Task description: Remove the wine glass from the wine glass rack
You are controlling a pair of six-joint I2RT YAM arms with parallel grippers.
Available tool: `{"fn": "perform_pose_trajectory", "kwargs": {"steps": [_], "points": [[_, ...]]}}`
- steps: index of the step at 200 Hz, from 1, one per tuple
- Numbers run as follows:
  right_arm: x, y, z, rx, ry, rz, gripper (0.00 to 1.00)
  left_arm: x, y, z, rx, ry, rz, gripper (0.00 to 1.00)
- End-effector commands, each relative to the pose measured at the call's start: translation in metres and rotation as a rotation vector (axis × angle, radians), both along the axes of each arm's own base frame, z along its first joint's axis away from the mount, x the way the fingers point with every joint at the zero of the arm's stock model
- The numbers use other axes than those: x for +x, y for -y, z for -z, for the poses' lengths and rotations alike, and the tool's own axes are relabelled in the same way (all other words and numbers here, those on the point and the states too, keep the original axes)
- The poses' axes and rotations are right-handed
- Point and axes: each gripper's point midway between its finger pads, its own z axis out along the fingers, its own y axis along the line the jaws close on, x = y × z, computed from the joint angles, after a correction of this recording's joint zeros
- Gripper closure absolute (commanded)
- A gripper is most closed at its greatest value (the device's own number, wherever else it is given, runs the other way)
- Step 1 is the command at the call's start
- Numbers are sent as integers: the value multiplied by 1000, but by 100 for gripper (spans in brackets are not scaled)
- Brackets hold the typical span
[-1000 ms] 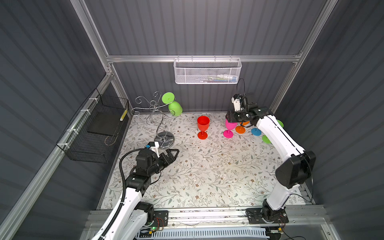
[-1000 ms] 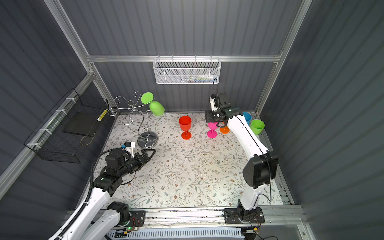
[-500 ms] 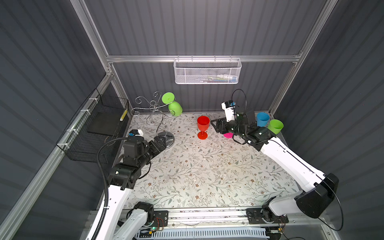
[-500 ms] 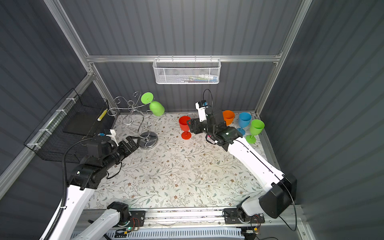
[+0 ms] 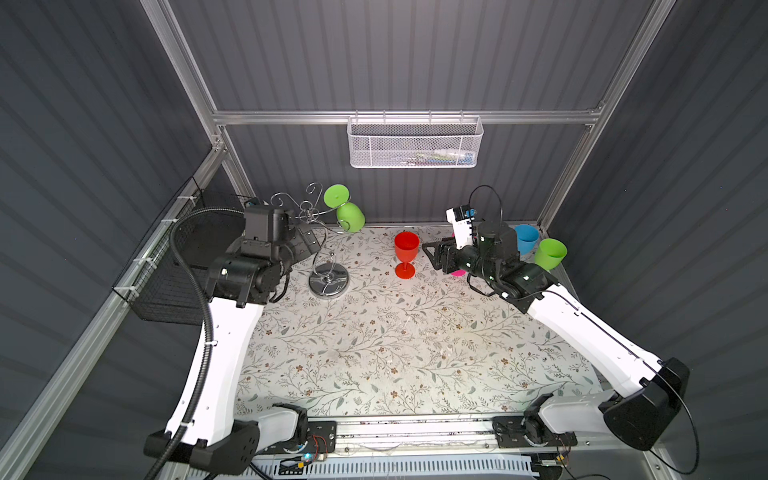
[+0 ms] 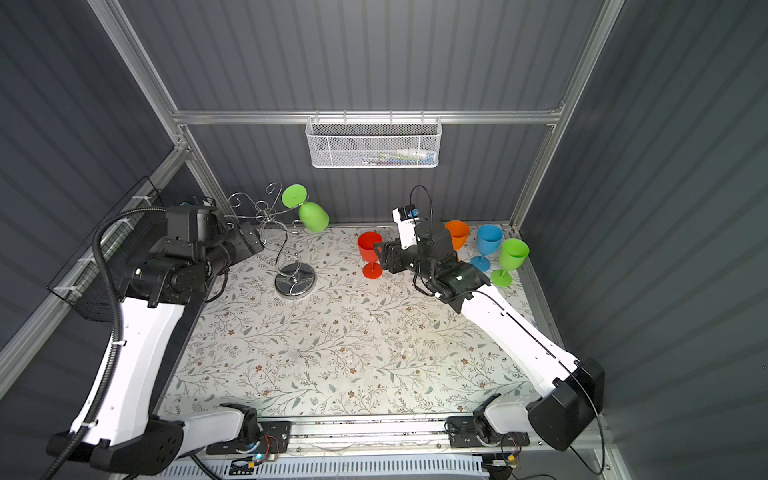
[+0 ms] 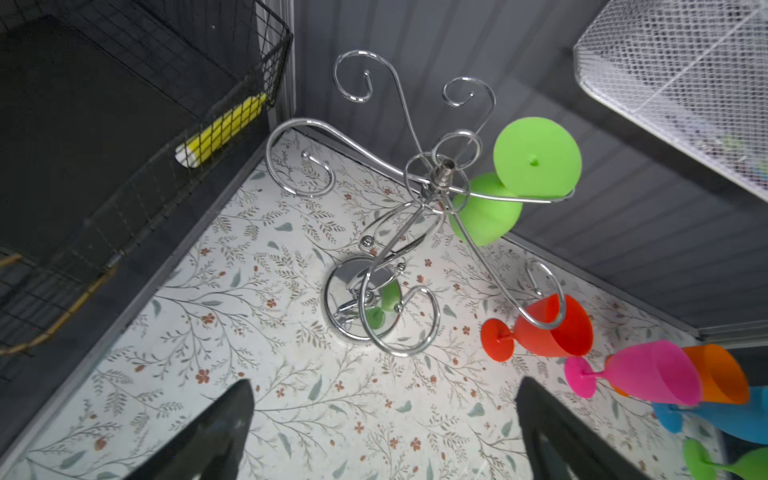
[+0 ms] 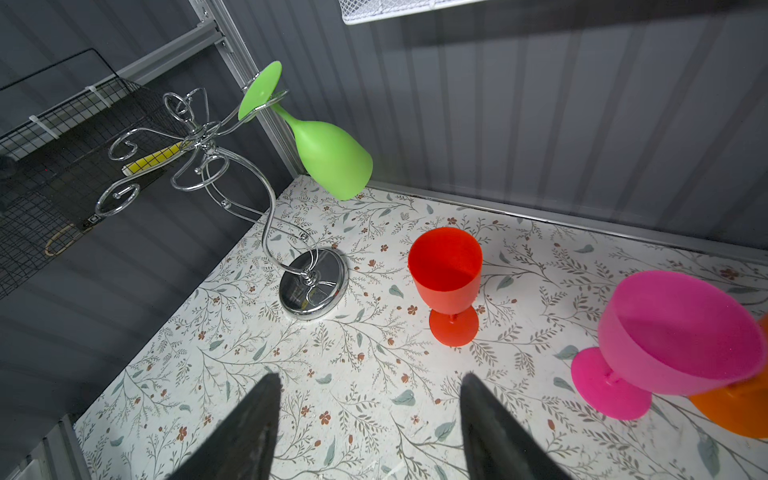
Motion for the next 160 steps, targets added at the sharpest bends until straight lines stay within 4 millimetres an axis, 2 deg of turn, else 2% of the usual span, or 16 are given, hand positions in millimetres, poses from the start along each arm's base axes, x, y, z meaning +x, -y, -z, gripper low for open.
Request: {"fn": "perform_pose_trajectory", "kwargs": {"steps": [1,26,71,115,160], "points": [[-4,1,-11,17,40,-1,31,11,-2,-7,148,-33,-15,1],[-5,4,-12,9,47,9,30,34,13,-14,223,-40,-7,1],[-2,4,-10,0,38,18,30,70,50,-1,294,-75,33,0],[-4,5,-10,-2,38,19,29,89,71,11,391,-107,31,0],[-7,8,-11,-3,41,23,28,99,73,28,461,-152,14,0]]}}
